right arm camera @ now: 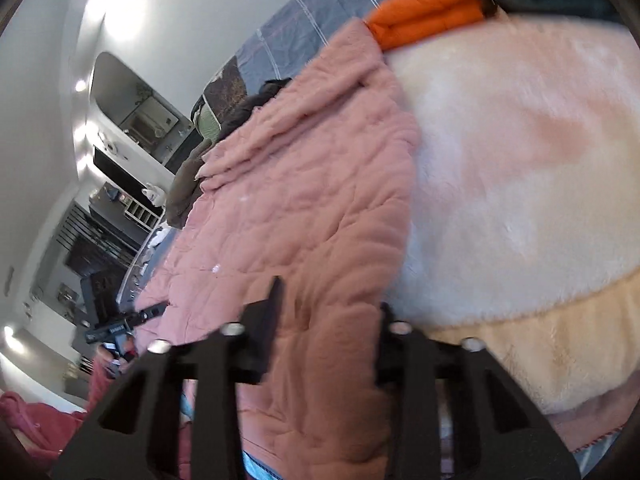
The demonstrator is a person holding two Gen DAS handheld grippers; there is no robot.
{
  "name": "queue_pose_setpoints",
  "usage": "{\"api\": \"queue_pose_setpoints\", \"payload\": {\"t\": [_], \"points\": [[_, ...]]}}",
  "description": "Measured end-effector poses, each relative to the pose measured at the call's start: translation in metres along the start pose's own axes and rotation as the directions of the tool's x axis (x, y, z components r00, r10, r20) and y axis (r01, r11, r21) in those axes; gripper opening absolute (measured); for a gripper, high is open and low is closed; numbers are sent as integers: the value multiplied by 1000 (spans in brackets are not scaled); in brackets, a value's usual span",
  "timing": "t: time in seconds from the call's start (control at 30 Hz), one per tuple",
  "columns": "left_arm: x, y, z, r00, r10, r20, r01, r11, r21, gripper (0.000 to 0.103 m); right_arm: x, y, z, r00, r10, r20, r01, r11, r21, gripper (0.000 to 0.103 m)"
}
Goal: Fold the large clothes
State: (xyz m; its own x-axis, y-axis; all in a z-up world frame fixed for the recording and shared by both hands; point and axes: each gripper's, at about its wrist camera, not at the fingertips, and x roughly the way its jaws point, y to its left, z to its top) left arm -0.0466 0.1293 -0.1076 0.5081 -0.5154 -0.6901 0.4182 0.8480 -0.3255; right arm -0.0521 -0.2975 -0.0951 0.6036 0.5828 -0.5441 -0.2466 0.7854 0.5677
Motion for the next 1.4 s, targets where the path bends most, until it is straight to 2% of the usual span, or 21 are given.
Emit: {"api": "queue_pose_setpoints", "payload": {"t": [0.1,0.2,0.23,0.33,0.43,0.57,0.63,0.7,0.8,0.83,0.93,1.07,1.17,1.2,1.3,1.4], "points": [[-22,-9,6,996,32,80,-33,999,12,19,-14,5,8,997,53,63,-56,998,36,12],[-53,-19,23,978,10,207,-13,1000,10,16,-29,19,23,980,140,139,-148,988,53,11],[-70,-26,31,962,-2,271,-4,1000,20,13,-35,25,28,975,158,159,-166,985,45,10],[-99,-39,43,934,-19,356,7,999,35,11,-60,43,37,956,196,218,-201,980,1,10],[-130,-54,45,895,-37,444,11,998,62,11,-93,58,39,929,237,283,-233,971,-45,10],[-170,-66,39,843,-23,538,-25,996,82,11,-141,73,29,903,227,365,-205,974,-98,10],[-179,-66,39,832,-10,555,-39,996,75,12,-147,71,28,900,212,381,-189,977,-95,10],[-177,-63,44,833,7,553,-53,996,67,12,-141,64,31,904,193,382,-180,981,-71,10],[-160,-52,58,846,42,531,-71,997,34,12,-122,53,42,910,169,379,-177,984,-14,10],[-151,-45,65,854,63,517,-83,996,16,12,-113,49,49,914,147,377,-161,987,6,10],[-132,-30,79,860,120,495,-124,992,-26,12,-88,43,71,922,85,378,-103,994,30,10],[-92,-4,108,860,225,459,-215,974,-75,12,-49,34,100,930,1,368,-15,999,34,11],[-51,19,128,876,273,399,-245,962,-119,12,-1,22,121,946,-81,313,71,997,42,11],[-32,28,133,880,300,369,-269,954,-133,12,11,19,123,947,-111,301,103,994,41,11],[6,45,137,876,368,310,-336,929,-154,12,47,1,126,942,-196,272,190,981,49,14],[28,61,134,878,390,278,-357,920,-163,14,60,-16,123,947,-191,257,176,981,83,15]]}}
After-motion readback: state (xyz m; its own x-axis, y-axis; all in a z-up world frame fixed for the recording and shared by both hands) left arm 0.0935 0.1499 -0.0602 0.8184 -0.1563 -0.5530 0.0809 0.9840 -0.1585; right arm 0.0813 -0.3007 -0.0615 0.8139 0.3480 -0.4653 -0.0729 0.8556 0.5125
